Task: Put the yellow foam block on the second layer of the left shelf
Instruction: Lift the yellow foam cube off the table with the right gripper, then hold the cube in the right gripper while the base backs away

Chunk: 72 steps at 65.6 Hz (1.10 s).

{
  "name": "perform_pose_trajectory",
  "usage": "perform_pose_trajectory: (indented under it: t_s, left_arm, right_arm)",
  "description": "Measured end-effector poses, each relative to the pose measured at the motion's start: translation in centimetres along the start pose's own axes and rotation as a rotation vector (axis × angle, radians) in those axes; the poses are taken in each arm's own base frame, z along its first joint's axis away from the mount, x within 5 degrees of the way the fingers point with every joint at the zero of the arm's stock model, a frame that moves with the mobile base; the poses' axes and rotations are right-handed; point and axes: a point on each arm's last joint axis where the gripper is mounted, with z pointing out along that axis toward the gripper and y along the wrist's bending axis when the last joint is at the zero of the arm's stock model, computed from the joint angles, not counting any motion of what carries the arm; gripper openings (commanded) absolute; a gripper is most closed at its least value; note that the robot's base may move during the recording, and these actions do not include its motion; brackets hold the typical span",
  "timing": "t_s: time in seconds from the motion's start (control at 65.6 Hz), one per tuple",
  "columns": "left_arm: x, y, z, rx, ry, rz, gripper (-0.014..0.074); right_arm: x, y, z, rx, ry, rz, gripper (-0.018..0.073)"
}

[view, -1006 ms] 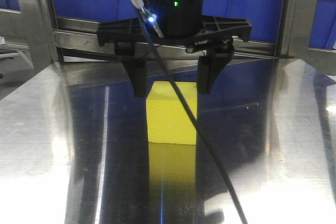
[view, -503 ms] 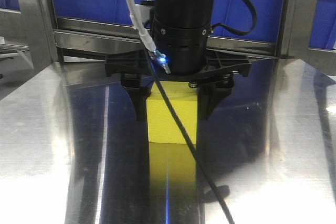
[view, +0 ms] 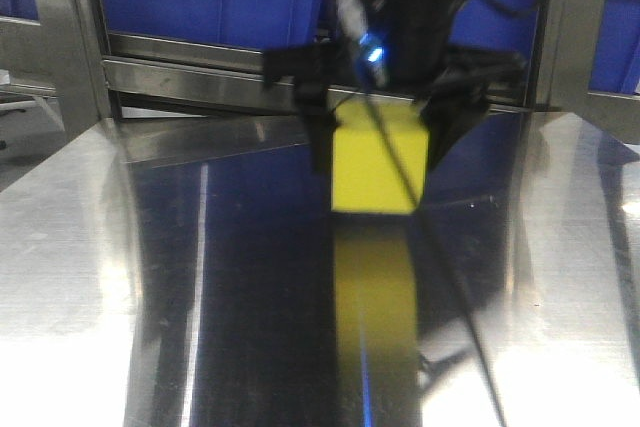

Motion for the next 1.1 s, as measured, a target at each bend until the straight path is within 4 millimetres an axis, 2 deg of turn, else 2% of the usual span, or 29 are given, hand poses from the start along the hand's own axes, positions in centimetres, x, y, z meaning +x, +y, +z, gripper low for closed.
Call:
perform_pose_trajectory:
  t_s: [0.137, 0.274, 0.442, 0.579, 0.717, 1.098]
  left_arm:
    - [0.0, 0.0, 0.0, 0.000, 0.000, 0.000, 0.0136]
    - [0.0, 0.0, 0.0, 0.000, 0.000, 0.000, 0.0136]
    - [0.0, 0.0, 0.0, 0.000, 0.000, 0.000, 0.0136]
    - [0.0, 0.0, 0.0, 0.000, 0.000, 0.000, 0.0136]
    - [0.0, 0.0, 0.0, 0.000, 0.000, 0.000, 0.0136]
    - [0.0, 0.0, 0.0, 0.000, 0.000, 0.000, 0.0136]
  right_arm:
    - [-1.0, -4.0, -2.9, -0.012, -0.042, -0.032, 0.0321]
    - [-0.4, -8.9, -5.0, 0.017, -0.058, -0.031, 0.0321]
    - [2.2, -14.7, -7.9, 0.092, -0.091, 0.006, 0.0321]
    - [5.3, -17.9, -10.0, 0.152, -0.122, 0.025, 0.0321]
    - [8.5, -19.0, -12.0, 0.183, -0.172, 0.015, 0.0321]
    - [16.5, -18.3, -17.2, 0.177, -0.539, -0.020, 0.0321]
